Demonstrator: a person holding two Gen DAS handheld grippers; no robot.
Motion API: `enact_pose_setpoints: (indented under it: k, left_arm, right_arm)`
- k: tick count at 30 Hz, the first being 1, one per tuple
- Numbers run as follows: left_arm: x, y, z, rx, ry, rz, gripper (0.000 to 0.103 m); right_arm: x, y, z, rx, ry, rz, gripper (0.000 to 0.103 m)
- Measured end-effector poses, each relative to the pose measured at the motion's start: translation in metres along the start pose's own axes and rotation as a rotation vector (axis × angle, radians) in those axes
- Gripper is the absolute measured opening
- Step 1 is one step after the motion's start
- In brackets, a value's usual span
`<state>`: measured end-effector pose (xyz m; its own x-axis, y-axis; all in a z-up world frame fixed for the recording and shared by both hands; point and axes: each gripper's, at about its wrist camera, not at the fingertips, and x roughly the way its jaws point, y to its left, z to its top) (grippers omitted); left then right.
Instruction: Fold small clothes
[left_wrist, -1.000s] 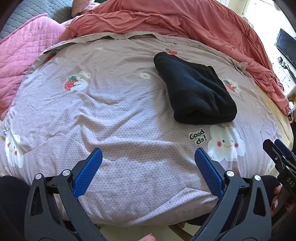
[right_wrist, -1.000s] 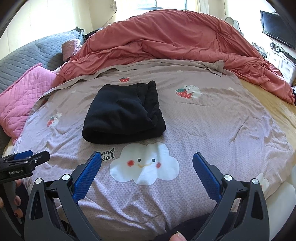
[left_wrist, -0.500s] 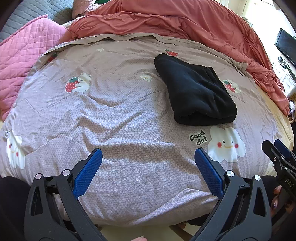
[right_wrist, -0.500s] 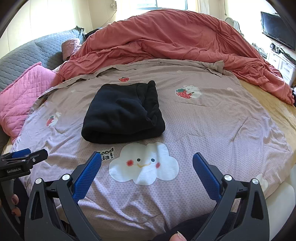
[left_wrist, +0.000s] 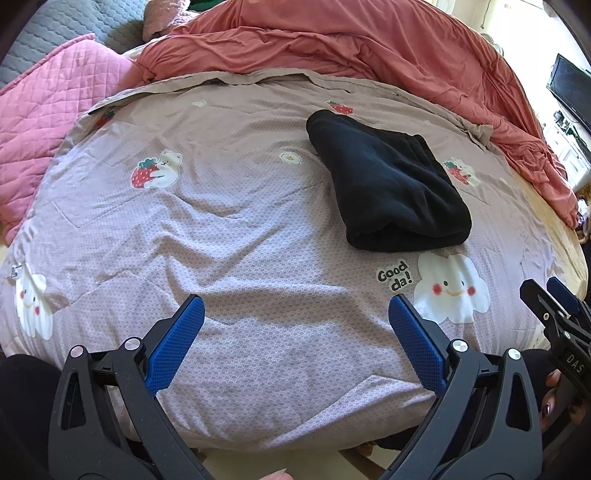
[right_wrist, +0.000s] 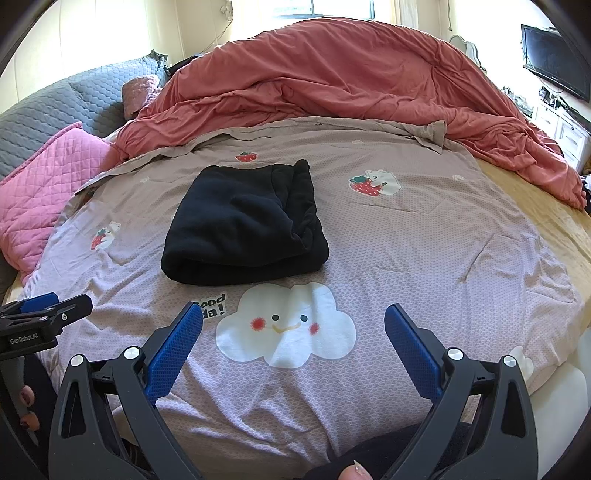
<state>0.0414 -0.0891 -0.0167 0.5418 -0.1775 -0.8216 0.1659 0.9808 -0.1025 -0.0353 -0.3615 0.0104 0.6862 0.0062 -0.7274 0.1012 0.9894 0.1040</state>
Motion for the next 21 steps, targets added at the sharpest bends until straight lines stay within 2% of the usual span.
enact_pose_setpoints:
  k: [21]
  left_arm:
    - [-0.0021,-0.0016,0.0001,0.012,-0.006,0.012,0.094]
  right_arm:
    - [-0.0003,-0.0020,0.0002,-0.002,0.001,-0.002,0.098]
